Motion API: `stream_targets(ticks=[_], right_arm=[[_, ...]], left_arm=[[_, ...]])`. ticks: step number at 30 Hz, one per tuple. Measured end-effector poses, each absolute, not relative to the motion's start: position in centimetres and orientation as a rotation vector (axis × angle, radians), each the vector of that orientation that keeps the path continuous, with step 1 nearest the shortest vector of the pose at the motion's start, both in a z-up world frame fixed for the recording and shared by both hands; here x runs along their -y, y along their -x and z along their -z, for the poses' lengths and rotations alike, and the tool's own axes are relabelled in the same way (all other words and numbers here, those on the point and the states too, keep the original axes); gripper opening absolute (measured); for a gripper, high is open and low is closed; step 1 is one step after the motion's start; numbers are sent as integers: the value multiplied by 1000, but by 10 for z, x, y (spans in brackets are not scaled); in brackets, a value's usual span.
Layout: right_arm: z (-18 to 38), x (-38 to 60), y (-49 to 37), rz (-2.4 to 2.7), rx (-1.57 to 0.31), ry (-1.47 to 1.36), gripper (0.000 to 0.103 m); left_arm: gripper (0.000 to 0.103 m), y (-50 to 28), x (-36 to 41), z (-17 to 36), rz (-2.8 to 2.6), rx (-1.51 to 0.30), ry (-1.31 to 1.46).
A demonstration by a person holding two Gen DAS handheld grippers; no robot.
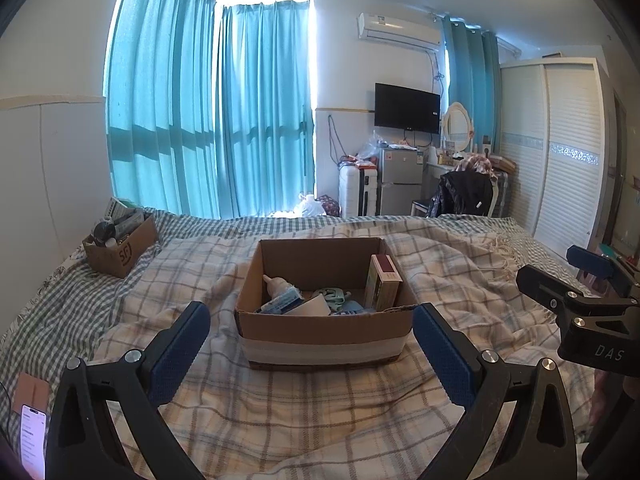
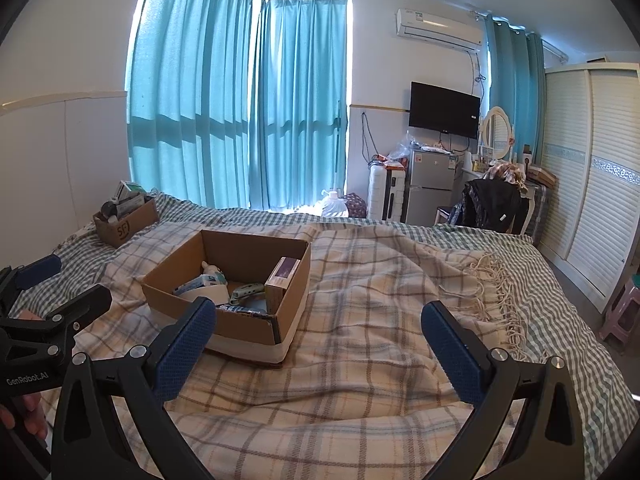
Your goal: Organize objects
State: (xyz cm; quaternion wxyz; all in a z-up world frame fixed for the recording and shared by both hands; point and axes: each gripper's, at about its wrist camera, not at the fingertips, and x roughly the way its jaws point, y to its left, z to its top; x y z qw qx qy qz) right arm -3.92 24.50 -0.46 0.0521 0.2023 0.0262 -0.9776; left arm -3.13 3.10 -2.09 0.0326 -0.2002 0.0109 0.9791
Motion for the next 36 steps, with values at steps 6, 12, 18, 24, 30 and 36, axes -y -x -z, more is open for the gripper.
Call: stream_targets(ticks=[6, 12, 18, 24, 30, 36], right_arm=[[6, -244, 41, 2971, -80, -622, 103], [8, -243, 42, 2968, -82, -631, 103], [8, -243, 42, 2968, -81, -633, 103], [8, -243, 41, 2968, -77, -635, 103], [7, -242, 41, 2968, -76, -638, 103], [7, -243, 41, 2969, -76, -641, 103]], left_arm=[[103, 34, -29, 19, -3011, -4, 632], [103, 33, -29, 18, -3009, -11, 634], [103, 35, -30, 19, -3010, -14, 643], [103, 35, -30, 19, -3008, -19, 646], [103, 34, -31, 19, -3008, -23, 644], [103, 34, -32, 20, -3007, -31, 645]])
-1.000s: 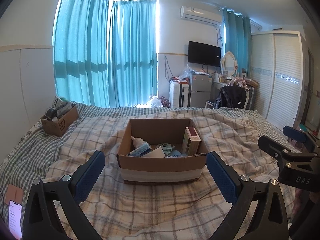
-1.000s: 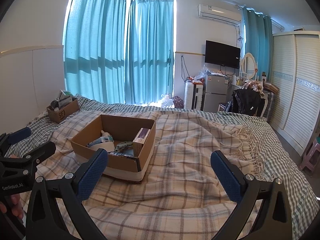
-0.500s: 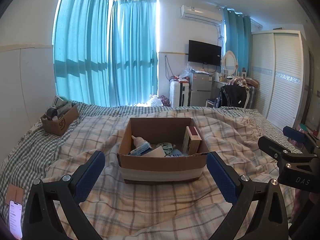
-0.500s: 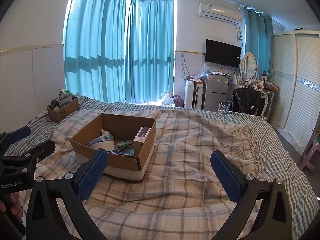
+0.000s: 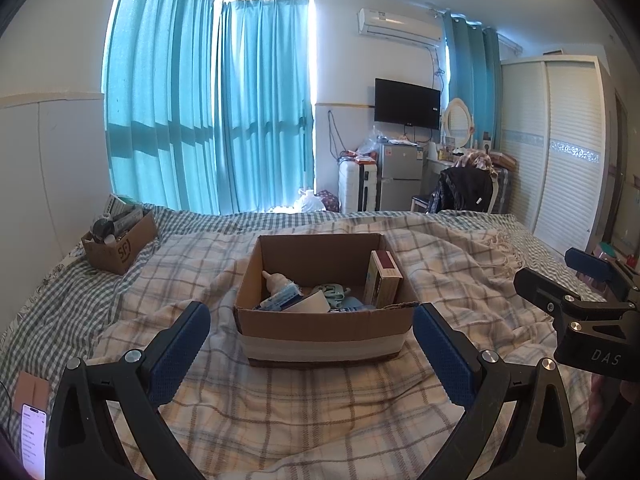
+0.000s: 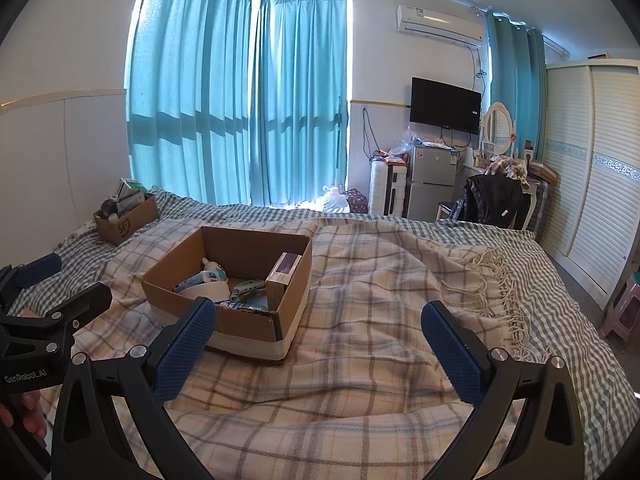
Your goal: Organize objects
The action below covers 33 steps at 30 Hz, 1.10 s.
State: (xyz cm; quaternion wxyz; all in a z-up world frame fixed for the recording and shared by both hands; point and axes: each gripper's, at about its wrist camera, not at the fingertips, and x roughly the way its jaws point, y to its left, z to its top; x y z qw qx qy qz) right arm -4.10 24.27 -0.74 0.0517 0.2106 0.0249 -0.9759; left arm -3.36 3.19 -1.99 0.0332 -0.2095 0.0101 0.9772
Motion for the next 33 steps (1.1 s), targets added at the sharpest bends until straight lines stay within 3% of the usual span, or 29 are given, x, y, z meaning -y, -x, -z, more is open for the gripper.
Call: stream_targets(ticks=[33], right_arm=[[15, -240, 46, 2960, -77, -666, 103]], left_arm=[[103, 33, -25, 19, -3038, -23, 667]])
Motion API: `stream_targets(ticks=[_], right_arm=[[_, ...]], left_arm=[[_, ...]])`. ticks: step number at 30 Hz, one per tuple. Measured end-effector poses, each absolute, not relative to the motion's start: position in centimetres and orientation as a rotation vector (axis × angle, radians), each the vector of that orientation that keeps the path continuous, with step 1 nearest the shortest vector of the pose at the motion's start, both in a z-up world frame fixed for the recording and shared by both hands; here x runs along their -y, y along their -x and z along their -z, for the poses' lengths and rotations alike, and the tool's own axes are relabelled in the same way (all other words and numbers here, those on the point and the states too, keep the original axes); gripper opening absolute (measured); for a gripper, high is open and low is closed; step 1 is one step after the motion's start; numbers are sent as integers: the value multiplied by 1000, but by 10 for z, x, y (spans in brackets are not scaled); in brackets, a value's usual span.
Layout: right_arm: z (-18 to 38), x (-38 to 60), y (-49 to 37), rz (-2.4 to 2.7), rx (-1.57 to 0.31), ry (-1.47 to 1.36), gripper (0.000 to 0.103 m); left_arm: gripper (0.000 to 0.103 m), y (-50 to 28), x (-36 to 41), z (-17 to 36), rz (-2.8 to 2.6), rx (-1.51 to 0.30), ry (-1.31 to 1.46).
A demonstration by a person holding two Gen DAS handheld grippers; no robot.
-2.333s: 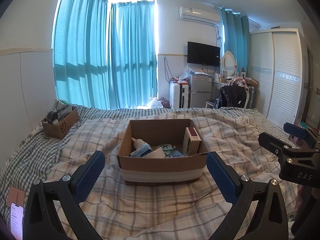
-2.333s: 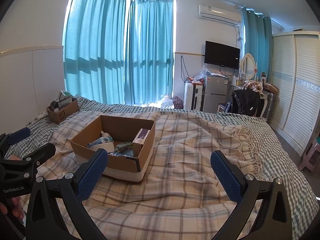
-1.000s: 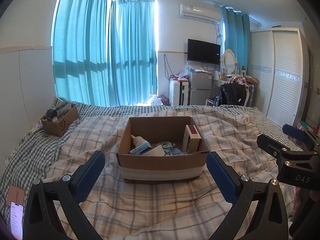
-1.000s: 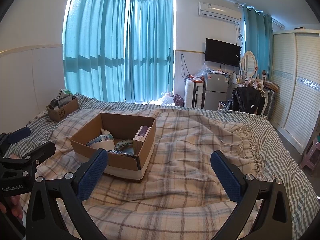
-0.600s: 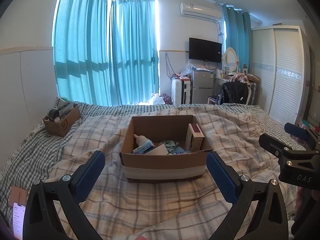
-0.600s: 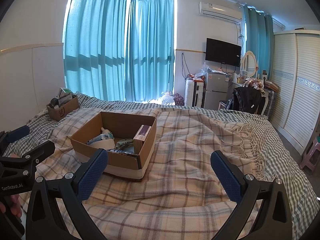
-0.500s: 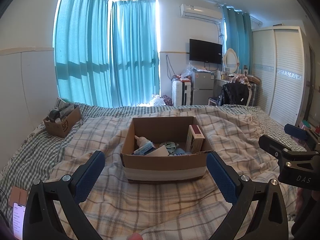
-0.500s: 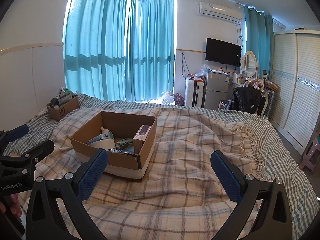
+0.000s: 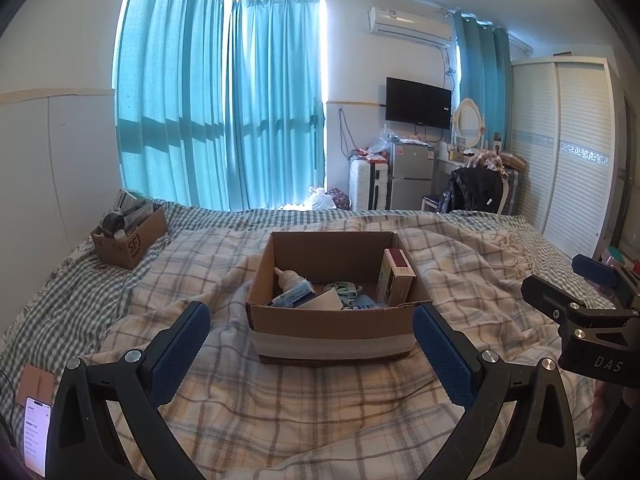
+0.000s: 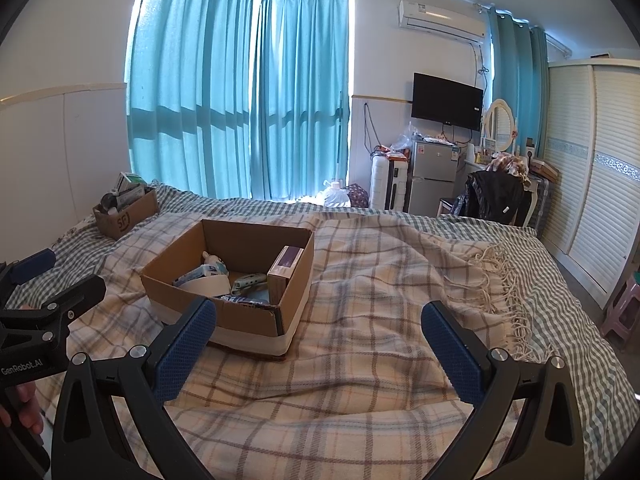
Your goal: Organize objects
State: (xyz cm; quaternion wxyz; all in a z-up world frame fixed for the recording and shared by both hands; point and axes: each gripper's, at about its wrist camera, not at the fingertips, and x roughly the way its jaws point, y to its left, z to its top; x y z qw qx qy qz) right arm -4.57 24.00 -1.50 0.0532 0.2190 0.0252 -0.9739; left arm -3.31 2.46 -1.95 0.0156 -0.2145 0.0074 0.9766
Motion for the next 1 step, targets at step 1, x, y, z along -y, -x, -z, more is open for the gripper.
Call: stream_targets(ticks=[1], right_arm=[[15, -240, 46, 2960, -75, -666, 103]], left_arm=[[103, 34, -25, 19, -3032, -23, 670]])
